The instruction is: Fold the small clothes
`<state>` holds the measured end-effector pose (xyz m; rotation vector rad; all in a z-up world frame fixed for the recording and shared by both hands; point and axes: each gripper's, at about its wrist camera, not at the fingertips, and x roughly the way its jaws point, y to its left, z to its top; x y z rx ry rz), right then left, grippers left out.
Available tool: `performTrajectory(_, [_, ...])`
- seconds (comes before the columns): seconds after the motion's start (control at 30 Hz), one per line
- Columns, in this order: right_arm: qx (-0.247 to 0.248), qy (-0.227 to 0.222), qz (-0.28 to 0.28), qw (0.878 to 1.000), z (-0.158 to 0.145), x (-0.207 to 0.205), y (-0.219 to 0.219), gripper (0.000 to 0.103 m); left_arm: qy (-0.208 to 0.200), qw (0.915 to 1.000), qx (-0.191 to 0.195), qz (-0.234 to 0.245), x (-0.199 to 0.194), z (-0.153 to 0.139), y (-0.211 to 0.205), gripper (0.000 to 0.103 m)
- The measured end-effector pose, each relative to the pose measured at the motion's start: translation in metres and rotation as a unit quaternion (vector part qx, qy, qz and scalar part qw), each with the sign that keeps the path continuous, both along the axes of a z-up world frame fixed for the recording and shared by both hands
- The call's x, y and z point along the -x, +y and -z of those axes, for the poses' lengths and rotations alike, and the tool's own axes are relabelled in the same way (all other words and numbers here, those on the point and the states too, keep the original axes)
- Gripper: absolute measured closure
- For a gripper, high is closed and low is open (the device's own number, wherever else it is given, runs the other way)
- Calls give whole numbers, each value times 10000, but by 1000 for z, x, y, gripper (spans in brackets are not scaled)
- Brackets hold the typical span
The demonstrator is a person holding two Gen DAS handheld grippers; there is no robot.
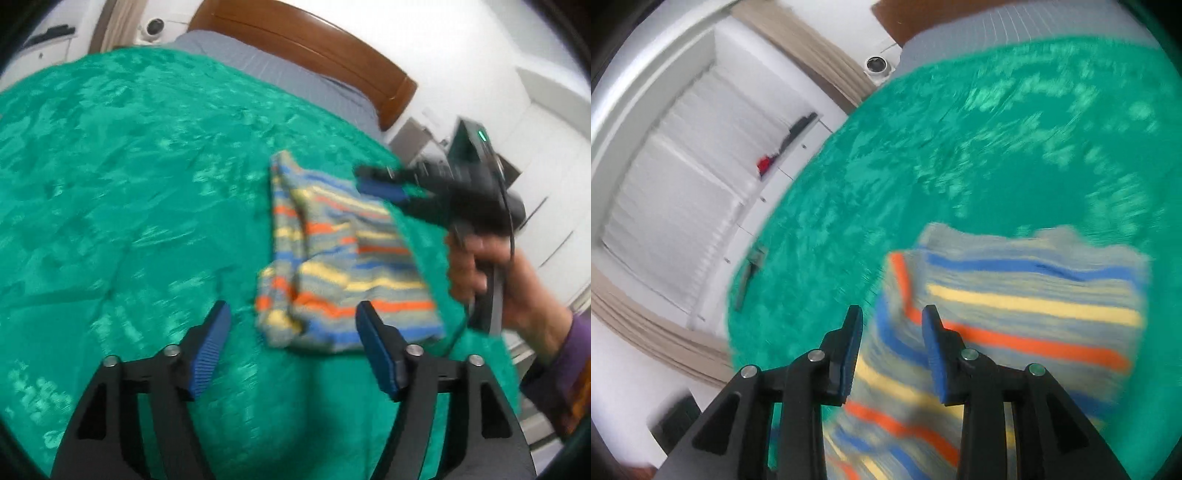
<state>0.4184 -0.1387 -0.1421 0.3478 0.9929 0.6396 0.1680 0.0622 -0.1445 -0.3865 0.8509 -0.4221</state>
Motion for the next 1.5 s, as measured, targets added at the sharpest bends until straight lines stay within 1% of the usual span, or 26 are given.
performTrajectory(0.13, [1018,-573,-372,9925,-20,54,-23,68,-50,9983,-547,204,-33,-4,-31,26])
performTrajectory(0.17, [1164,-678,-471,9898,-24,70,-29,68,-17,9966,-811,151,-45,1,-37,30])
performTrajectory(0.2, [1261,-766,-541,9876,-26,84,-31,68,128,9938,-1103,49,-59,9,-42,49])
performTrajectory(0.23, [1307,-850,-591,9860,-26,101,-35,68,371,9923,-1181,33,-72,21,-41,57])
performTrajectory(0.3, [1258,-839,-655,9863,-15,130,-38,68,618,9938,-929,7,-86,35,-34,58])
performTrajectory(0.4, [1735,-514,-702,9810,29,151,-24,67,631,9928,-1015,34,-92,33,-35,58])
performTrajectory(0.47, [1859,-819,-540,9777,33,159,-20,66,664,9925,-1029,4,-88,22,-31,57])
performTrajectory(0.5, [1851,-803,-496,9782,29,159,-20,65,631,9929,-1008,-40,-86,15,-27,52])
performTrajectory(0.6, [1507,-835,-183,9849,7,158,-31,65,358,9962,-788,-11,-80,-2,-20,22])
performTrajectory(0.63, [1496,-958,-85,9841,-2,157,-33,65,292,9972,-682,94,-81,-5,-22,19])
performTrajectory(0.73, [1591,-1062,-57,9815,-7,153,-29,65,341,9952,-893,230,-96,1,-39,21])
performTrajectory(0.77, [1626,-972,-40,9819,1,149,-26,64,462,9921,-1155,170,-101,9,-44,26])
performTrajectory(0.8, [1651,-855,-52,9826,5,147,-22,61,646,9873,-1447,68,-110,19,-47,40])
performTrajectory(0.87, [1791,-468,-151,9826,31,140,-16,58,881,9876,-1297,72,-120,35,-37,40])
performTrajectory(0.93, [1812,-665,-149,9811,25,147,-16,58,867,9887,-1219,37,-118,26,-27,38])
performTrajectory(1.0, [1538,-587,-51,9864,11,150,-28,48,683,9913,-1122,25,-112,11,-19,32])
performTrajectory(1.07, [1032,-663,353,9918,-3,148,-55,18,510,9956,-719,310,-111,4,-12,14])
performTrajectory(1.13, [690,-653,783,9924,-7,136,-81,16,619,9946,-544,638,-118,8,-14,9])
performTrajectory(1.23, [-20,-153,1170,9930,16,99,-114,17,1097,9878,-543,962,-139,31,-28,11])
performTrajectory(1.27, [-322,152,1248,9915,31,83,-120,18,1084,9872,-643,976,-142,33,-33,11])
performTrajectory(1.3, [-535,372,1263,9899,43,72,-121,20,990,9877,-704,984,-145,32,-36,14])
performTrajectory(1.37, [-960,746,1167,9857,68,52,-113,42,965,9871,-614,1119,-150,30,-45,46])
performTrajectory(1.4, [-964,721,1149,9861,72,49,-105,46,1045,9862,-508,1177,-155,31,-48,78])
performTrajectory(1.43, [-801,647,1102,9886,72,46,-92,62,1141,9856,-408,1178,-156,33,-51,85])
performTrajectory(1.47, [-369,502,982,9932,67,44,-73,70,1060,9869,-514,1103,-154,30,-54,86])
performTrajectory(1.5, [105,280,929,9952,60,46,-58,71,971,9875,-600,1091,-151,27,-57,87])
